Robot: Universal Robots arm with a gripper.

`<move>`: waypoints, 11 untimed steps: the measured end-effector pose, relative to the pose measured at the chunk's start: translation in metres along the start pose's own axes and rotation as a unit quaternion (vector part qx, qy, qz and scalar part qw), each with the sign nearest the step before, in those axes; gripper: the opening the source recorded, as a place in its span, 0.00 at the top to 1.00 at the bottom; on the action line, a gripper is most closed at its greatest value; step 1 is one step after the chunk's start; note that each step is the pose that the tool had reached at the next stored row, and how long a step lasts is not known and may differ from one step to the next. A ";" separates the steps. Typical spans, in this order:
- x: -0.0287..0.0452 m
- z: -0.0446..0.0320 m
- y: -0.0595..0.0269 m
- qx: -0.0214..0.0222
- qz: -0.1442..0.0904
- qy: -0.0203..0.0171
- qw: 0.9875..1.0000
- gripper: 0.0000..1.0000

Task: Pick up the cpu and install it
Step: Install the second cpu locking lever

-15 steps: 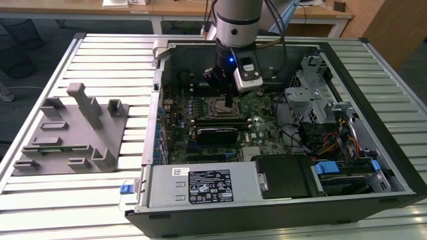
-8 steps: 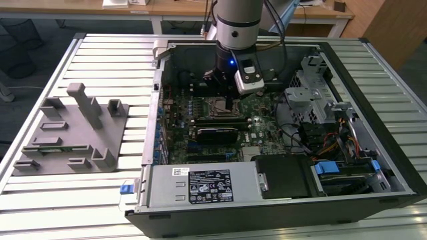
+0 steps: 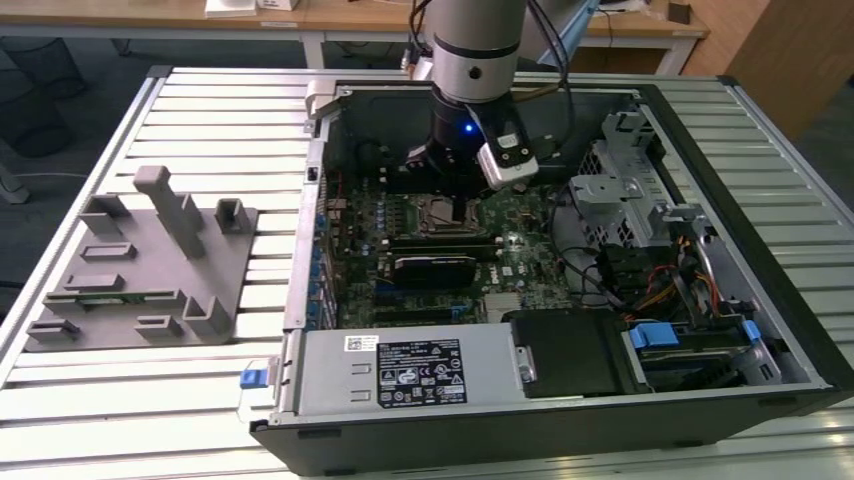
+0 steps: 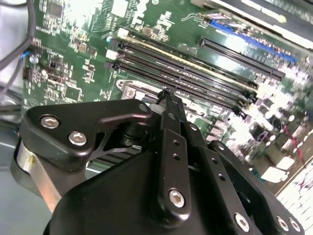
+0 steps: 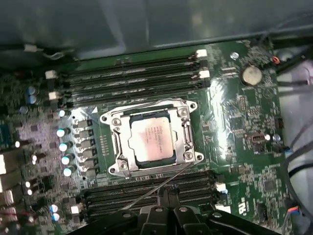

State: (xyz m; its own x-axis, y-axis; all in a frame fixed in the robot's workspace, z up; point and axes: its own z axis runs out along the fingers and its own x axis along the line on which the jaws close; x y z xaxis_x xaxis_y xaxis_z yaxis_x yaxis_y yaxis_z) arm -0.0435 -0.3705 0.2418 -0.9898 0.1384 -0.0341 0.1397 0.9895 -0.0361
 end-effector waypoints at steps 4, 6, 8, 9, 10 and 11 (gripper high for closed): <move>0.0001 0.0021 0.0001 -0.001 -0.034 -0.001 0.999 0.89; 0.0001 0.0031 -0.0007 -0.001 -0.042 -0.001 0.999 0.89; 0.0008 0.0048 -0.0021 -0.001 -0.044 -0.001 0.999 0.89; 0.0015 0.0055 -0.0028 -0.001 -0.044 -0.001 0.999 0.89; 0.0024 0.0061 -0.0032 -0.001 -0.044 -0.001 0.999 0.89; 0.0036 0.0067 -0.0035 -0.001 -0.044 -0.001 0.999 0.89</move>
State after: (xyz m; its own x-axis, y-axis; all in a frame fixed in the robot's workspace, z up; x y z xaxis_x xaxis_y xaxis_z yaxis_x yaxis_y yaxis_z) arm -0.0474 -0.3738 0.2351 -0.9982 0.0500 -0.0324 0.0512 0.9980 -0.0362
